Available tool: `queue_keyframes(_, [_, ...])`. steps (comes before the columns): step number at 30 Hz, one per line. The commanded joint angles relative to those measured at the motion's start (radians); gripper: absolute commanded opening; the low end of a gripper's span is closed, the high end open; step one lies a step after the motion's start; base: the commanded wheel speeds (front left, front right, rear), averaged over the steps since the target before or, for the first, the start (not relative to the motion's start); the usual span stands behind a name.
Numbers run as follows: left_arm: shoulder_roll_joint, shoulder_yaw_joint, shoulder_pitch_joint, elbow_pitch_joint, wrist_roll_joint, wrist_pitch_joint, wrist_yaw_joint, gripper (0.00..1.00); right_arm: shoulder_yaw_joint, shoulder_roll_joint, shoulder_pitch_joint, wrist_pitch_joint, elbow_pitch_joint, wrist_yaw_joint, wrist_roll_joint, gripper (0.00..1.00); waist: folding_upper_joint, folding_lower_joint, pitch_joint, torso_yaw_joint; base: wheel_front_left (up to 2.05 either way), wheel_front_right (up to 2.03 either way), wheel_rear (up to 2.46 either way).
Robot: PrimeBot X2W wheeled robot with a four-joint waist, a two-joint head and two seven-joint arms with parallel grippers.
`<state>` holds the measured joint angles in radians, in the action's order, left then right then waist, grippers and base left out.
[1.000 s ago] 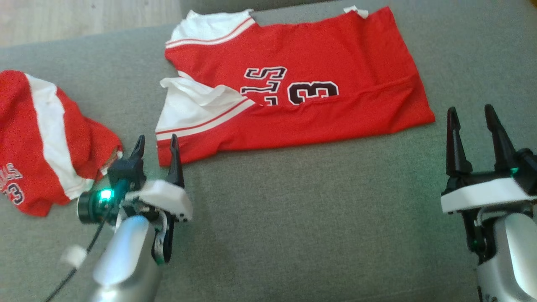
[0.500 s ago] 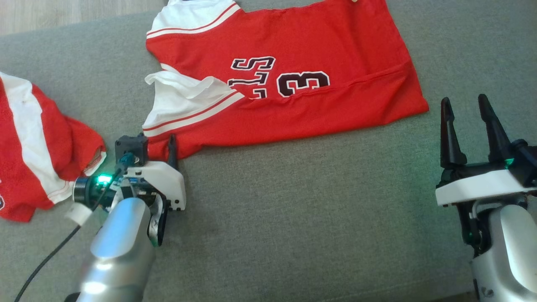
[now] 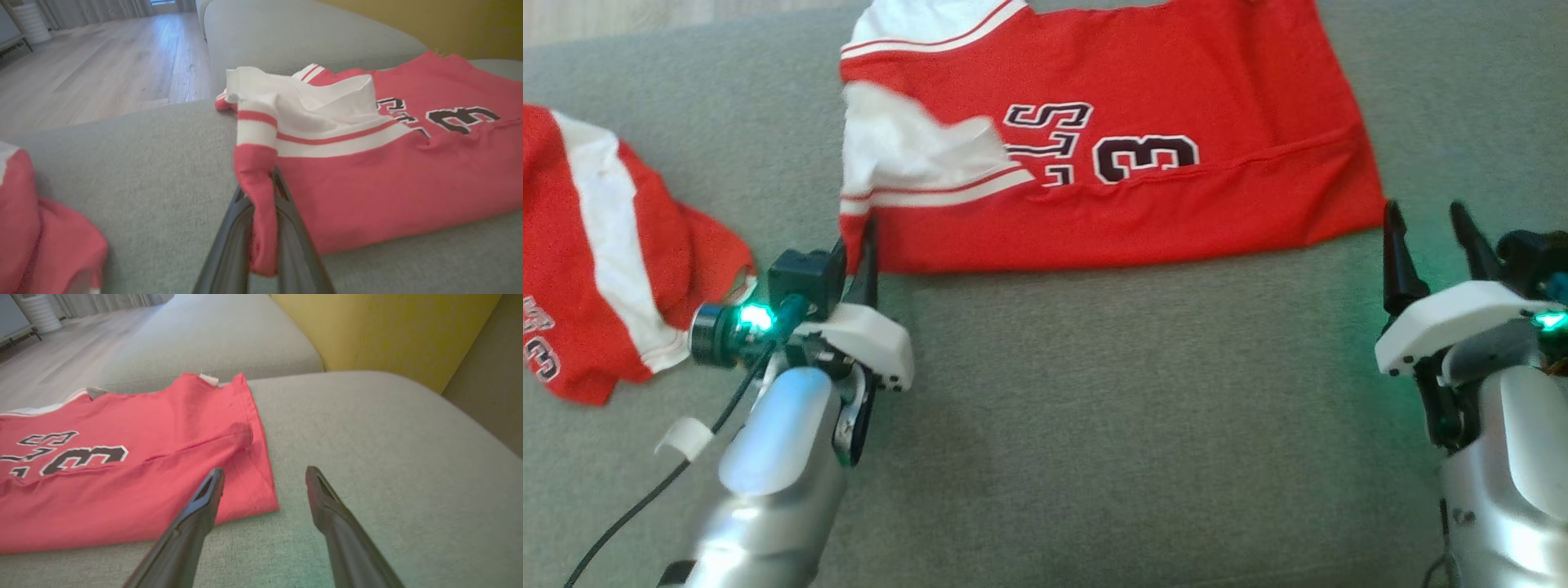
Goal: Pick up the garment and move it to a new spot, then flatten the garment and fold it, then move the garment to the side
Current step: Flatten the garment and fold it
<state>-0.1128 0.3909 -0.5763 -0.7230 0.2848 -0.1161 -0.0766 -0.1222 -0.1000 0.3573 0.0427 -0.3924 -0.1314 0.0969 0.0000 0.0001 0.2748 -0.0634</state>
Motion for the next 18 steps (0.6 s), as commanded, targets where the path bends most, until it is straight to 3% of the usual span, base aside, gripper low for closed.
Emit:
queue_keyframes(1, [-0.019, -0.019, -0.032, 0.051, -0.014, -0.023, -0.008, 0.0, 0.001, 0.014, 0.043, 0.03, -0.003, 0.001, -0.009, 1.0, 0.0, -0.0001, 0.008, 0.015, 0.0, 0.0, 0.0])
queue_keyframes(9, [-0.014, 0.025, -0.027, 0.173, -0.038, -0.018, -0.013, 0.0, -0.165, 0.049, 0.172, 0.081, -0.216, 0.001, -0.071, 1.0, 0.0, -0.0001, 0.027, 0.056, 0.0, 0.0, 0.0])
queue_keyframes(18, [-0.033, 0.033, -0.007, 0.242, -0.035, 0.017, -0.027, 0.0, -0.154, 0.05, 0.293, 0.042, -0.459, 0.001, -0.046, 1.0, 0.0, -0.0001, 0.055, 0.065, 0.0, 0.0, 0.0])
